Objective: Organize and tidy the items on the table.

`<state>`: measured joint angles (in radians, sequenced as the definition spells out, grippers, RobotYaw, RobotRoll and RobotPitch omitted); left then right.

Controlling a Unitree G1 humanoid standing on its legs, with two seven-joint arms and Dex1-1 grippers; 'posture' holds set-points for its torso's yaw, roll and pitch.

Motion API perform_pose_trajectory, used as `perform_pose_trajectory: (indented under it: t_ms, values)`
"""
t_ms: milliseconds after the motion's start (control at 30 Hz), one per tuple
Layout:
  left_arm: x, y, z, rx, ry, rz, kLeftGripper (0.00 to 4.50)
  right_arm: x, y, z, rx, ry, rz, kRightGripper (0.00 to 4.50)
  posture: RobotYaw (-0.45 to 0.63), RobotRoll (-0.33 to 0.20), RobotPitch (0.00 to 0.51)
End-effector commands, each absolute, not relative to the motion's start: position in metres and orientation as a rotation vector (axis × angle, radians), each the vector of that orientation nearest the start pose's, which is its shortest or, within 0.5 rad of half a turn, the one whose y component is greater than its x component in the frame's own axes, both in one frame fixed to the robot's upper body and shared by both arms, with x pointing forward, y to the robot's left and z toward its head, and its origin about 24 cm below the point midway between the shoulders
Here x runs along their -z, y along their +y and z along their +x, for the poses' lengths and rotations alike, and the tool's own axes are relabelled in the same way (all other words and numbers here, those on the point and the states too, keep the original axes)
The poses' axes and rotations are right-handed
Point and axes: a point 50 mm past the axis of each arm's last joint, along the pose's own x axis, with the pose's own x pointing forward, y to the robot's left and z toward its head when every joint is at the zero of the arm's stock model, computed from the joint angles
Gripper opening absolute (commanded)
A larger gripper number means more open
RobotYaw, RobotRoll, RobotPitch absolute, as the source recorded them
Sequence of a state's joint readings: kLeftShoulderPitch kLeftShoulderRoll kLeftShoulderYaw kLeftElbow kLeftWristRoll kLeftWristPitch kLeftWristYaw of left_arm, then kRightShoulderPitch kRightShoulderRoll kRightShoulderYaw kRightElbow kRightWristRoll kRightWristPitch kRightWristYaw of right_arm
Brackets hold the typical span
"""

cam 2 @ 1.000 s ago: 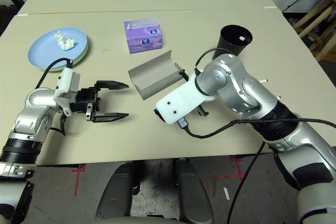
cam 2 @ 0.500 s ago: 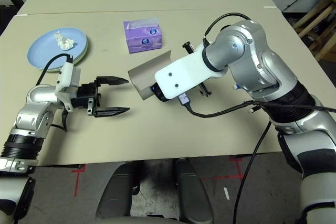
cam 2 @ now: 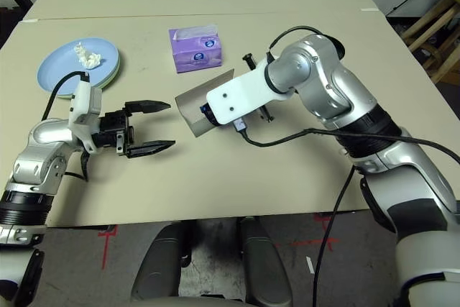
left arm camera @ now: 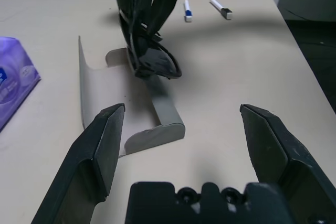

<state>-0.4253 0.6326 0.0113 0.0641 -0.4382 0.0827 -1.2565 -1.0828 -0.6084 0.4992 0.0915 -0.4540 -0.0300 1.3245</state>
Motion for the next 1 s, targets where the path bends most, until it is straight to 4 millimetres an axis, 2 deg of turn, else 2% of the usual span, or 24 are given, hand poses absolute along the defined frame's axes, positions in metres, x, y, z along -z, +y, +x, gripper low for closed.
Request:
perform_pose_trajectory:
  t_ms: [33, 433, 1000]
  values:
    - [-0.160, 0.192, 0.281, 1.272, -0.141, 0.353, 4.50, -0.246, -0.081, 0.325, -1.218, -0.022, -1.751, 0.40, 0.18, 0.000, 0.217]
    - [-0.156, 0.191, 0.280, 1.210, -0.147, 0.358, 4.50, -0.243, -0.076, 0.337, -1.200, -0.062, -1.803, 0.40, 0.19, 0.000, 0.222]
    - [-0.153, 0.194, 0.277, 1.164, -0.141, 0.362, 4.50, -0.242, -0.060, 0.339, -1.227, -0.112, -1.815, 0.40, 0.19, 0.000, 0.223]
